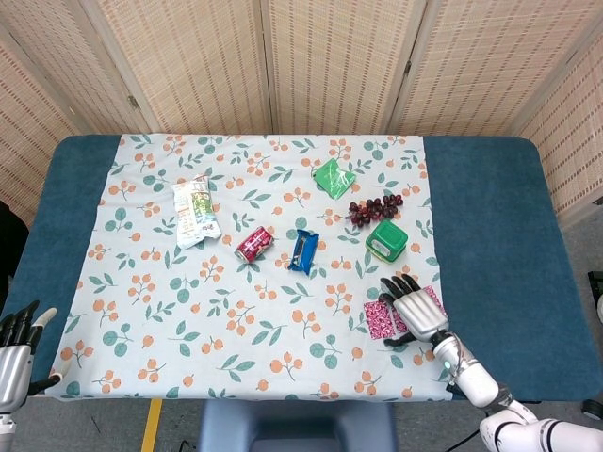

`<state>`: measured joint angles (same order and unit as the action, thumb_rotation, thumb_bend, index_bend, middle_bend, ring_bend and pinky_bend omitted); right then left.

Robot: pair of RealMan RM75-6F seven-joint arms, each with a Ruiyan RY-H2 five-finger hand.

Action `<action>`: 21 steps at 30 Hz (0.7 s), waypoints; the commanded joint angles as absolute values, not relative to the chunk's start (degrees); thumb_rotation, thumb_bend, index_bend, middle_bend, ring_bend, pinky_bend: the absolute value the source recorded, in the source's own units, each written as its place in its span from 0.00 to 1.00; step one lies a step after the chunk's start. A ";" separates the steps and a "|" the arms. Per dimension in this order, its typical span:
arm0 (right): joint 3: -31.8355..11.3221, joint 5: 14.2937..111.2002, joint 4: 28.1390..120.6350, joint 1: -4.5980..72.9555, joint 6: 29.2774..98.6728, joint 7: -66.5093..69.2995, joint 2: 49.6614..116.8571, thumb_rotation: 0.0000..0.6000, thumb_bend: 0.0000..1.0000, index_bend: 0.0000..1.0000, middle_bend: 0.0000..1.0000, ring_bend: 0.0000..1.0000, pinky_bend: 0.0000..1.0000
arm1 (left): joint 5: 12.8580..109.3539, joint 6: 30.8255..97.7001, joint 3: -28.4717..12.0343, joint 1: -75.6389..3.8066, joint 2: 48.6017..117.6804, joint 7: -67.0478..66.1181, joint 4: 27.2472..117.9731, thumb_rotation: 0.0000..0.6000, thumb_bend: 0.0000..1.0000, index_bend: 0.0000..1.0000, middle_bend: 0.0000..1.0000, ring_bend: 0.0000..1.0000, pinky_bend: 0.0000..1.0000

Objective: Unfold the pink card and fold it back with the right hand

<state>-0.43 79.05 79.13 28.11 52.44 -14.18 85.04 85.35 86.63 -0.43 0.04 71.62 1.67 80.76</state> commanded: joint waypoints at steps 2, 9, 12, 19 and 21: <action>-0.60 78.58 79.05 28.51 52.17 -15.02 85.31 0.66 0.11 0.23 0.07 0.00 0.00 | 85.31 86.58 -0.50 -0.02 71.61 1.63 80.80 1.00 0.28 0.17 0.02 0.06 0.00; -0.40 78.12 78.80 29.08 51.74 -16.51 85.91 0.66 0.11 0.23 0.07 0.00 0.00 | 85.12 86.58 -0.48 0.13 71.54 1.78 80.68 1.00 0.28 0.17 0.02 0.06 0.00; -0.24 78.06 78.83 29.13 51.89 -17.06 86.04 0.66 0.11 0.23 0.07 0.00 0.00 | 85.08 86.65 -0.51 0.19 71.55 1.93 80.60 1.00 0.28 0.17 0.02 0.06 0.00; 0.03 78.01 79.00 29.08 52.43 -17.58 86.17 0.66 0.11 0.23 0.07 0.00 0.00 | 85.20 86.77 -0.48 0.25 71.64 2.15 80.42 1.00 0.28 0.17 0.02 0.06 0.00; 0.16 78.10 78.89 28.96 52.71 -17.59 86.21 0.66 0.11 0.23 0.07 0.00 0.00 | 85.18 86.73 -0.47 0.27 71.66 2.21 80.36 1.00 0.28 0.17 0.02 0.06 0.00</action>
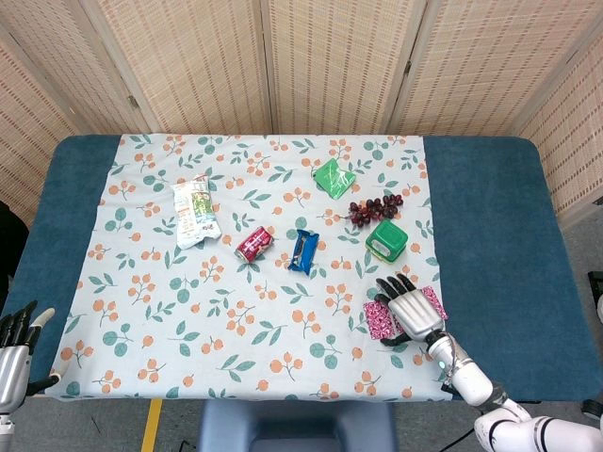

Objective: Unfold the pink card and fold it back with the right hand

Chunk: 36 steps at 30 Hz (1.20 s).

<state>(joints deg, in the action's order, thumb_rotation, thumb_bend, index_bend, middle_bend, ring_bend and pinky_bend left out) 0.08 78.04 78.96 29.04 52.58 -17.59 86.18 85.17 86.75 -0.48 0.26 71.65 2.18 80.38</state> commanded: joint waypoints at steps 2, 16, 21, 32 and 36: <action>0.28 78.28 78.72 28.85 53.00 -17.35 86.30 0.67 0.11 0.23 0.08 0.00 0.00 | 85.22 86.69 -0.40 0.28 71.71 2.24 80.30 1.00 0.28 0.17 0.02 0.06 0.00; 0.69 80.28 78.86 28.40 55.39 -16.37 86.40 0.86 0.11 0.29 0.10 0.00 0.00 | 85.23 86.97 -0.29 0.62 71.77 2.54 80.08 1.00 0.28 0.17 0.02 0.06 0.00; 0.57 82.49 81.53 28.47 57.41 -15.70 84.64 0.85 0.11 0.29 0.10 0.00 0.00 | 85.30 87.16 -0.29 0.74 71.66 2.55 80.20 1.00 0.28 0.17 0.02 0.06 0.00; 0.76 82.67 82.02 27.90 58.22 -14.40 76.76 0.84 0.11 0.29 0.10 0.00 0.00 | 85.45 87.29 -0.21 0.84 71.28 1.73 81.15 1.00 0.28 0.17 0.02 0.06 0.00; 1.09 82.89 80.16 27.91 57.49 -12.25 75.14 0.84 0.11 0.29 0.10 0.00 0.00 | 85.74 87.41 -0.19 0.75 71.06 0.71 82.19 1.00 0.28 0.17 0.02 0.06 0.00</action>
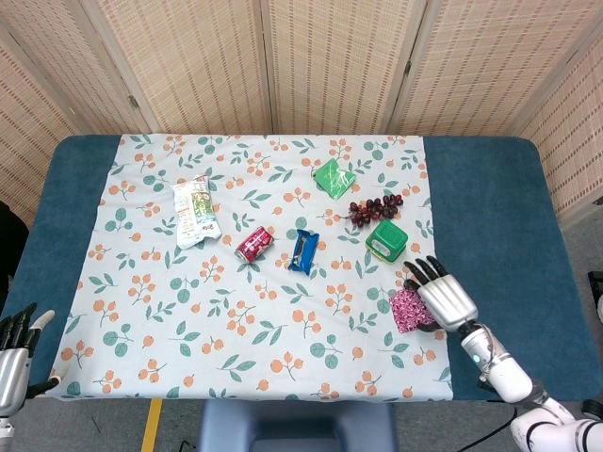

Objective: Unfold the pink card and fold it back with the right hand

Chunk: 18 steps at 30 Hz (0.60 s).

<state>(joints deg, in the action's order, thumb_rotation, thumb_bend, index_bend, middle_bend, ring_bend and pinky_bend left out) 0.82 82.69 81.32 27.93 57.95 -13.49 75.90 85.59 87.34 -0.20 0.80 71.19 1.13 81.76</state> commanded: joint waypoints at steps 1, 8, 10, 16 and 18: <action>1.23 83.16 79.60 27.94 57.37 -11.72 74.93 0.84 0.11 0.29 0.10 0.00 0.00 | 85.79 87.47 -0.18 0.75 70.98 0.43 82.47 1.00 0.28 0.17 0.02 0.06 0.00; 2.49 85.58 73.65 28.26 56.32 -6.56 75.89 0.84 0.11 0.29 0.10 0.00 0.00 | 85.98 87.88 -0.03 0.95 70.35 -1.42 84.56 1.00 0.28 0.17 0.02 0.06 0.00; 2.86 86.14 71.76 28.35 55.97 -5.63 76.55 0.84 0.11 0.29 0.10 0.00 0.00 | 85.91 87.90 0.04 1.04 70.24 -1.82 84.95 1.00 0.28 0.17 0.02 0.06 0.00; 3.45 87.10 68.03 28.34 55.60 -3.39 78.15 0.84 0.11 0.29 0.10 0.00 0.00 | 85.88 88.23 0.15 1.36 69.92 -2.37 85.64 1.00 0.28 0.17 0.02 0.06 0.00; 3.61 87.33 67.38 28.29 55.58 -2.99 78.54 0.84 0.11 0.29 0.10 0.00 0.00 | 85.94 88.30 0.18 1.40 69.88 -2.46 85.79 1.00 0.28 0.17 0.02 0.06 0.00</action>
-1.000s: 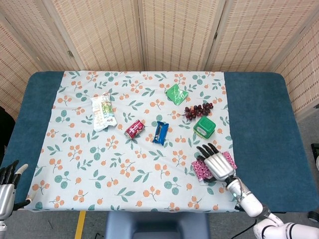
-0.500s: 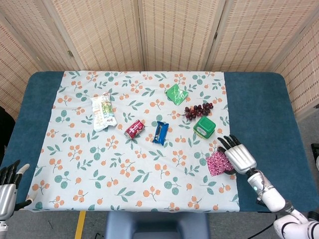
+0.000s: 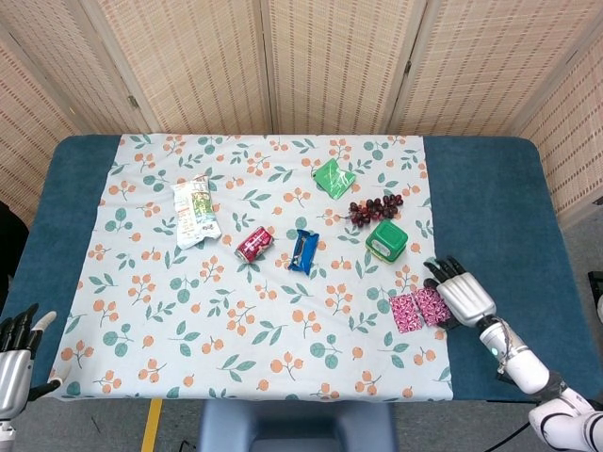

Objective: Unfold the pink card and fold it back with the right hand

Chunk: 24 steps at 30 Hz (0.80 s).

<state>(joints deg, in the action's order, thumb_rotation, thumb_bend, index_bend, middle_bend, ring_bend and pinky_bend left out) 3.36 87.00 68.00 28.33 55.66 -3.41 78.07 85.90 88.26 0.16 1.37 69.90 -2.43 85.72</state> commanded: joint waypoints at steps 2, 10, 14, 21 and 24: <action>3.76 87.47 66.64 28.29 55.35 -2.59 78.98 0.84 0.11 0.29 0.10 0.00 0.00 | 85.97 88.33 0.21 1.45 69.85 -2.57 85.90 1.00 0.28 0.17 0.02 0.06 0.00; 3.70 87.49 64.54 28.64 54.40 -2.08 80.13 0.84 0.11 0.27 0.09 0.00 0.00 | 85.98 88.63 0.32 1.77 69.74 -2.83 86.13 1.00 0.28 0.17 0.02 0.06 0.00; 3.59 87.36 64.07 28.78 54.05 -1.92 80.49 0.83 0.11 0.26 0.09 0.00 0.00 | 86.04 88.88 0.32 1.93 69.59 -2.82 86.25 1.00 0.28 0.17 0.02 0.06 0.00; 3.54 87.49 63.55 29.01 53.76 -1.34 80.81 0.84 0.11 0.24 0.08 0.00 0.00 | 86.16 89.13 0.34 2.11 69.37 -2.77 86.45 1.00 0.28 0.17 0.02 0.06 0.00; 3.58 87.40 63.62 28.98 53.60 -1.37 80.73 0.83 0.11 0.22 0.08 0.00 0.00 | 86.17 89.22 0.35 2.20 69.35 -2.70 86.44 1.00 0.28 0.17 0.02 0.06 0.00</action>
<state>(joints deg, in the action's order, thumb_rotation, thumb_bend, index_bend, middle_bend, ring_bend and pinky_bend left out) 3.57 87.40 63.62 28.99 53.62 -1.35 80.74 86.17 89.22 0.34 2.21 69.35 -2.69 86.44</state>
